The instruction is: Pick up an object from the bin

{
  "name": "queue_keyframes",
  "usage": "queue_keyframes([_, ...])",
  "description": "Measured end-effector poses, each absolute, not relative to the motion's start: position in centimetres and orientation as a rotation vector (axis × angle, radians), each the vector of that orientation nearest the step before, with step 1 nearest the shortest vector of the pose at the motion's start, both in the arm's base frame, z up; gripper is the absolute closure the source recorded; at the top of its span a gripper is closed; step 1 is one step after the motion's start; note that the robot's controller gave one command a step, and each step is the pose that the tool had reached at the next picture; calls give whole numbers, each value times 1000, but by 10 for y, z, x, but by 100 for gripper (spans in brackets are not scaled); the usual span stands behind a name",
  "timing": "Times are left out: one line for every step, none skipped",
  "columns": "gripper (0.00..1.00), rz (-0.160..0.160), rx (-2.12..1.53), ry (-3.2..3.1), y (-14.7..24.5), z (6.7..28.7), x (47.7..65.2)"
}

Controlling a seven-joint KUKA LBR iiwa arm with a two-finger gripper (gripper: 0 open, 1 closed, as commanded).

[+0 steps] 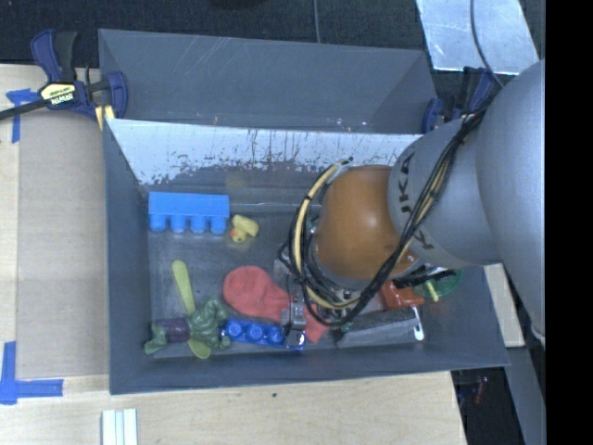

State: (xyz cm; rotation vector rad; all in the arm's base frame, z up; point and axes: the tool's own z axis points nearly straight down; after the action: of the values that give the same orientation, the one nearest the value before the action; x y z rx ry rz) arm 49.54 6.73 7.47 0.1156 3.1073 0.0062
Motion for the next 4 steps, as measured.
queue_keyframes([100, 5, 113, 3118, 68, 76, 493])
queue_keyframes([0, 8, 117, 3092, 67, 76, 499])
queue_keyframes([100, 8, 113, 3113, 68, 77, 494])
queue_keyframes([0, 8, 117, 3092, 67, 76, 498])
